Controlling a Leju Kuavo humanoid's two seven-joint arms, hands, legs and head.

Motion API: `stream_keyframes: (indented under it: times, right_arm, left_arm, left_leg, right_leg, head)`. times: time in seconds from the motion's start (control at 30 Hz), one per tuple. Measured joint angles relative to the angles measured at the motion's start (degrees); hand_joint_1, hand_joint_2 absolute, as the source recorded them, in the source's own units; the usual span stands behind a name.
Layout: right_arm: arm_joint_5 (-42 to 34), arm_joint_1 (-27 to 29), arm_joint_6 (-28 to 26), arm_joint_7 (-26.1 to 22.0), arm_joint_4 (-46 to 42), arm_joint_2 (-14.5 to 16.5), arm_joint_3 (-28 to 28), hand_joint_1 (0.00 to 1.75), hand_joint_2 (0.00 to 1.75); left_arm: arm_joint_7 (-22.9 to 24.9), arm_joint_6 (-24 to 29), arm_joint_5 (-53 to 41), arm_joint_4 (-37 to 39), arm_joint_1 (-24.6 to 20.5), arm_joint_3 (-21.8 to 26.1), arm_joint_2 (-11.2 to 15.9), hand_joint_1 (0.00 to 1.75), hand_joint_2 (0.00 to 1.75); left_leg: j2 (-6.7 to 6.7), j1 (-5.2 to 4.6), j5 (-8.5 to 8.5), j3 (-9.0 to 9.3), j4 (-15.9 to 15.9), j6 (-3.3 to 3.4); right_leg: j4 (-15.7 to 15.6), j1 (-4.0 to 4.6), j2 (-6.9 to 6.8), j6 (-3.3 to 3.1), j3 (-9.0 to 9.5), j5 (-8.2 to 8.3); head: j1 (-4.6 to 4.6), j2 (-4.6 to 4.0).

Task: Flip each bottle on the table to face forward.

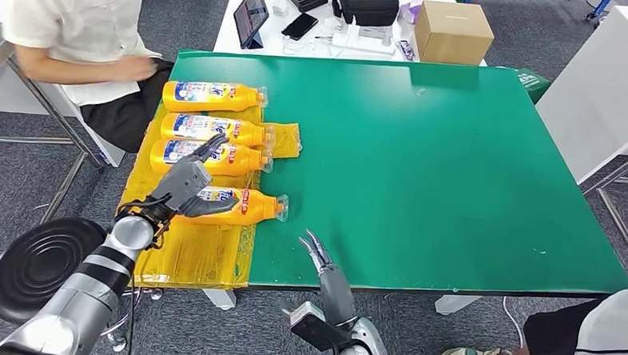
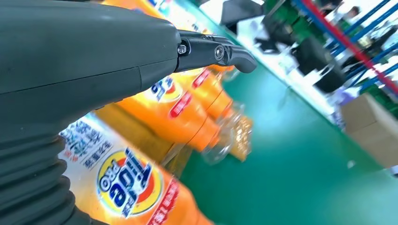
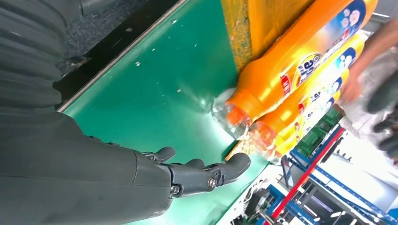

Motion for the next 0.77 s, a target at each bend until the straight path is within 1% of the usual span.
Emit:
stream_keyframes:
  times: [0.1,0.17,0.23,0.3,0.37,0.47,0.57,0.67,0.73,0.77]
  right_arm:
    - [0.1,0.2,-0.2,0.0,-0.3,-0.3,-0.1,0.0,1.75]
    - [0.3,0.3,-0.8,0.0,-0.7,-0.4,-0.2,0.0,1.75]
    - [1.6,1.0,-2.6,0.0,-2.0,-0.7,-0.6,0.0,1.75]
    - [4.4,3.3,-4.8,0.0,-5.8,-1.5,-2.5,0.0,1.75]
    - [7.3,8.0,-5.8,0.0,-13.0,-2.4,-6.9,0.0,1.75]
    - [9.4,16.5,-6.1,0.0,-25.4,-3.8,-16.7,0.0,1.75]
    - [8.7,23.2,-6.1,0.0,-35.8,-4.4,-26.7,0.0,1.75]
    - [6.6,27.6,-5.5,0.0,-43.2,-4.4,-34.7,0.0,1.75]
    - [5.9,29.1,-5.3,0.0,-46.4,-4.4,-38.2,0.0,1.75]
    - [5.7,29.4,-5.3,0.0,-47.0,-4.4,-38.9,0.0,1.75]
  left_arm:
    - [0.0,0.0,0.2,-2.6,0.7,0.0,0.5,0.0,0.0]
    - [0.0,0.3,0.8,-3.9,1.2,0.0,0.8,0.0,0.87]
    - [-0.4,1.6,2.4,-6.2,2.6,0.0,1.2,0.0,1.75]
    - [-1.2,4.0,5.2,-10.4,6.0,0.9,1.8,0.0,1.75]
    - [-2.5,7.3,9.1,-17.3,12.1,3.6,2.1,0.0,1.75]
    - [-4.4,11.8,12.8,-28.8,22.8,9.2,2.1,0.0,1.75]
    - [-5.6,14.9,13.3,-37.7,31.2,14.5,1.9,0.0,1.75]
    - [-6.4,16.3,13.2,-43.5,36.7,18.4,1.3,0.0,1.75]
    - [-6.8,16.8,13.1,-45.9,38.9,20.0,1.0,0.0,1.75]
    - [-6.9,17.0,13.1,-46.4,39.3,20.3,0.9,0.0,1.75]
  left_leg:
    - [0.01,0.0,0.0,0.0,0.0,0.0]
    - [0.01,0.0,0.0,0.0,0.0,0.0]
    - [0.02,0.0,0.0,0.0,0.0,0.0]
    - [0.03,0.0,-0.06,0.02,0.0,-0.05]
    - [0.06,-0.01,-0.19,0.04,0.0,-0.15]
    - [0.04,-0.02,-0.42,0.01,0.0,-0.16]
    - [-0.01,-0.03,-0.62,0.01,0.0,-0.08]
    - [-0.01,-0.02,-0.7,0.04,0.0,-0.08]
    - [0.0,-0.02,-0.71,0.09,0.0,-0.1]
    - [0.01,-0.02,-0.72,0.11,0.0,-0.1]
  right_leg:
    - [0.0,0.0,0.0,0.0,-0.01,0.0]
    - [0.0,0.01,0.0,0.0,0.0,0.0]
    - [0.0,0.01,0.01,0.0,0.0,0.0]
    - [0.0,0.0,0.01,-0.02,0.02,-0.03]
    - [0.0,-0.02,0.03,-0.08,0.02,-0.11]
    - [0.0,-0.03,0.02,-0.12,-0.03,-0.33]
    - [-0.1,-0.05,0.01,-0.05,0.0,-0.55]
    - [-0.1,-0.04,0.01,-0.02,0.01,-0.59]
    - [-0.1,-0.03,0.01,-0.04,0.04,-0.6]
    - [-0.1,-0.03,0.01,-0.04,0.05,-0.6]
  head:
    - [0.0,0.0]
    - [-0.01,0.0]
    - [-0.01,0.0]
    - [0.0,0.0]
    - [0.0,0.0]
    - [0.01,0.0]
    - [0.01,0.0]
    - [0.0,0.0]
    - [-0.01,0.0]
    - [-0.01,0.0]
